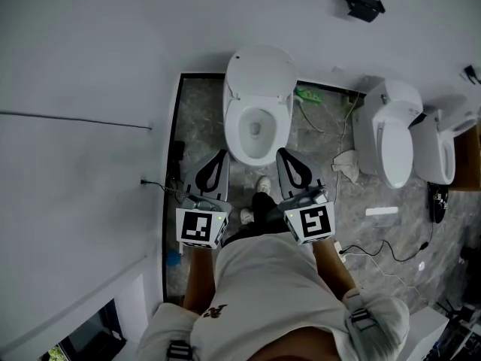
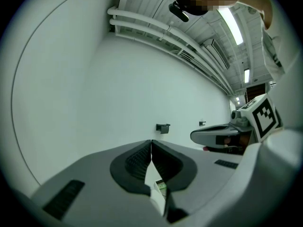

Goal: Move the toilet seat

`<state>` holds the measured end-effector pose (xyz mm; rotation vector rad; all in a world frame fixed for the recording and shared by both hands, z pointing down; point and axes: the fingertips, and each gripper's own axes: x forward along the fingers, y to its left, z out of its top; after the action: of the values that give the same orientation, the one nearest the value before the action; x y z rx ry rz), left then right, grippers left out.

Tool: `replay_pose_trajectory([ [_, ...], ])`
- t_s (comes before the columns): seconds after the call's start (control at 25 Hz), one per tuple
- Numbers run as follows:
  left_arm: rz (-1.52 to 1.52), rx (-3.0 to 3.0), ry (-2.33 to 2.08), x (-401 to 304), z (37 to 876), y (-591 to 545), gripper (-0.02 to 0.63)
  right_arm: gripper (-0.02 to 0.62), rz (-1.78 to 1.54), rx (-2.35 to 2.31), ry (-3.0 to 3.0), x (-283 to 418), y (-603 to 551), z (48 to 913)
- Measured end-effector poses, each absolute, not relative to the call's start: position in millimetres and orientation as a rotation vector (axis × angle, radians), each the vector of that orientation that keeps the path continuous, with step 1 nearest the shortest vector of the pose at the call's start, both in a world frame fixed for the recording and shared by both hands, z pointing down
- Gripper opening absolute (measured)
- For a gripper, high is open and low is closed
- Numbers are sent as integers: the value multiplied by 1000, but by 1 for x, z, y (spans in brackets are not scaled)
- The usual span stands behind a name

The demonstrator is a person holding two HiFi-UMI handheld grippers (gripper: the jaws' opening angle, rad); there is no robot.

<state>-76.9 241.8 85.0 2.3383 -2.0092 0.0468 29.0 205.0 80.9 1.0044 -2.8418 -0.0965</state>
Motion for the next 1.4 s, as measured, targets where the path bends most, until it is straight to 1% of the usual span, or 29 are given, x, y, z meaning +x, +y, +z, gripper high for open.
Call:
replay_pose_trajectory([
  [0.36, 66, 2347, -1972, -73, 93, 174, 23, 21, -52, 1007, -2832, 33, 131, 93],
  [0.84, 132, 2379, -1877, -50, 122, 83, 23, 21, 35, 1048, -2779, 55, 47, 128],
  [1.24, 203, 2396, -1780, -29, 161, 44, 23, 21, 185, 1123, -2702, 86, 17, 175],
  [1.4, 203, 2361, -1767, -31, 172, 35, 23, 21, 234, 1115, -2647, 83, 15, 204],
])
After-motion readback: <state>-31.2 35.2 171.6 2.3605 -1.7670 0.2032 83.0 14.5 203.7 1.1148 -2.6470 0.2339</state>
